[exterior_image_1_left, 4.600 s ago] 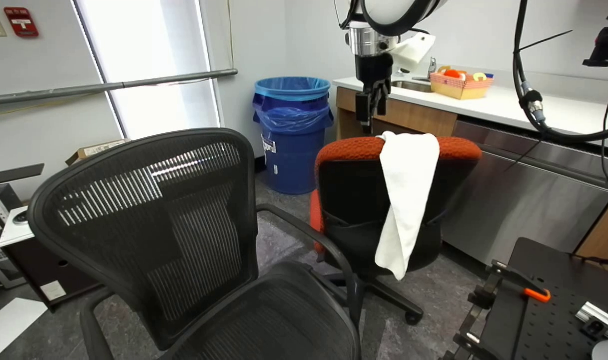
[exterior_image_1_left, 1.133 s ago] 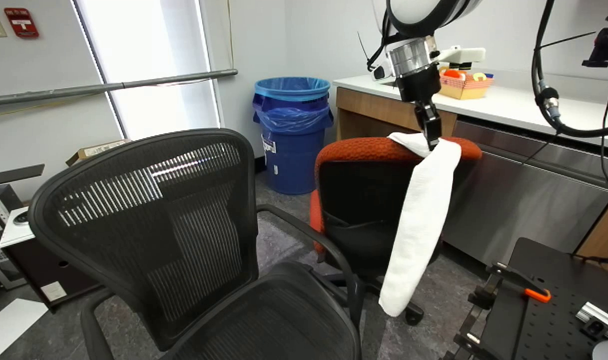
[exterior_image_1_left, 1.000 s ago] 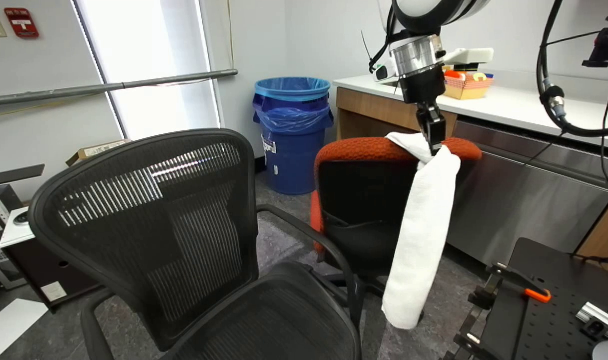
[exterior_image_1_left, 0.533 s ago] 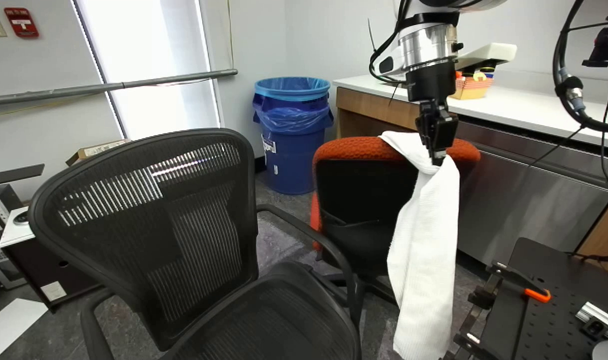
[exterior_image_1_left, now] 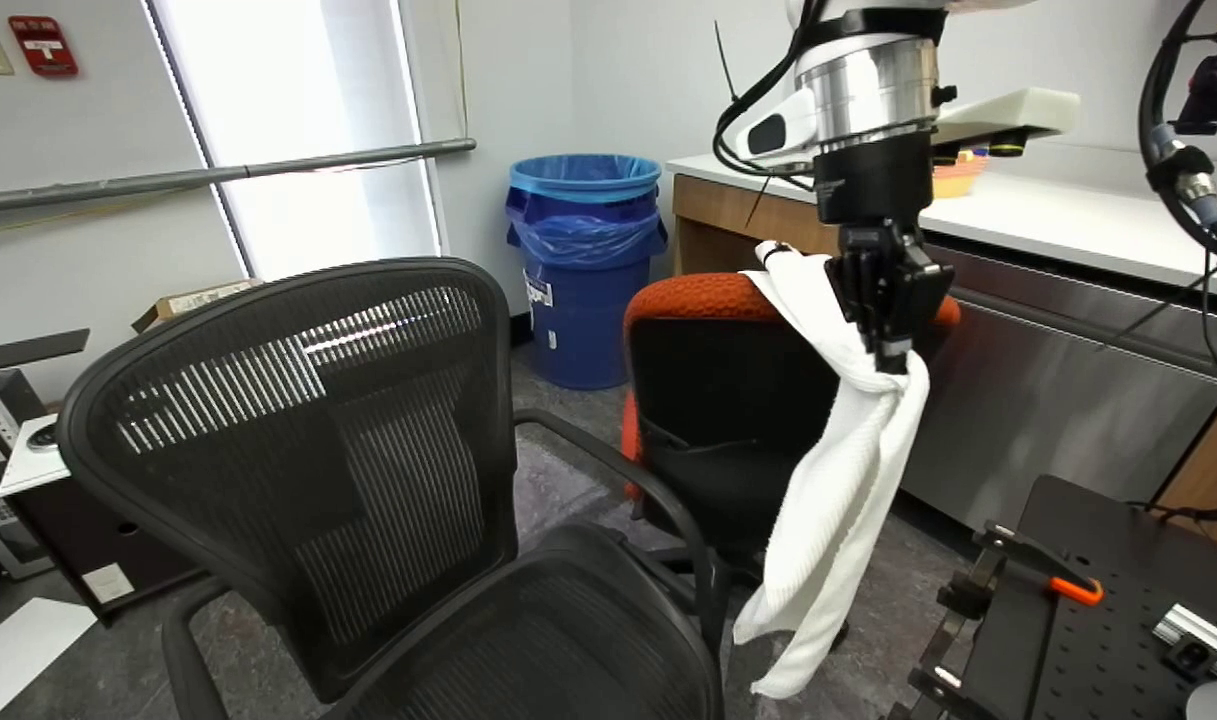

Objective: Remove the white towel from the backrest of the brown chair and place it on the seat of the black chair

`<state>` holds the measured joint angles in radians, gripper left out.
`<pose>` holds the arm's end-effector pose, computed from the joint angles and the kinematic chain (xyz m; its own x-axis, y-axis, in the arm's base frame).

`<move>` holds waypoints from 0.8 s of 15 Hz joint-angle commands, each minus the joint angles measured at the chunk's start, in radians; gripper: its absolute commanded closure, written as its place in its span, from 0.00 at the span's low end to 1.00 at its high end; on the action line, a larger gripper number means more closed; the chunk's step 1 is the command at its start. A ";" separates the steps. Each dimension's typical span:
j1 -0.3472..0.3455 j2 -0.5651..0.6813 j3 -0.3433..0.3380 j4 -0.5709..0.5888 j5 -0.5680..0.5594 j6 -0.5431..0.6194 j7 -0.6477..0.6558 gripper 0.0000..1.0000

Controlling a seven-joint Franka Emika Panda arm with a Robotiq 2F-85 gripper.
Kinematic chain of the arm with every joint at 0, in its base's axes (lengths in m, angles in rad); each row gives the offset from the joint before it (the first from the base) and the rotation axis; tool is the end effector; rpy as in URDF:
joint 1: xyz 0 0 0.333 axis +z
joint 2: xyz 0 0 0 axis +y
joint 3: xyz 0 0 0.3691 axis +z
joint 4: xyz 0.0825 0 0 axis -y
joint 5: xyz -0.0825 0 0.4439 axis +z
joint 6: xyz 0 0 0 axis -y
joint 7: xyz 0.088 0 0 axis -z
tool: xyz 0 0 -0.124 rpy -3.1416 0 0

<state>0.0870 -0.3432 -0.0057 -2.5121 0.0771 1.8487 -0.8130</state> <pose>0.4095 0.0408 0.3814 0.6234 0.7634 -0.1692 0.7142 -0.6440 -0.2742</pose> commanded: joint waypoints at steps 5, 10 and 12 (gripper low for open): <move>0.125 -0.087 0.036 -0.185 0.233 0.237 0.043 1.00; 0.166 -0.090 0.054 -0.078 0.331 0.231 0.113 1.00; 0.183 -0.086 0.072 -0.066 0.362 0.272 0.141 1.00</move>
<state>0.2384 -0.4073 0.0455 -2.5850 0.3833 2.0679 -0.7280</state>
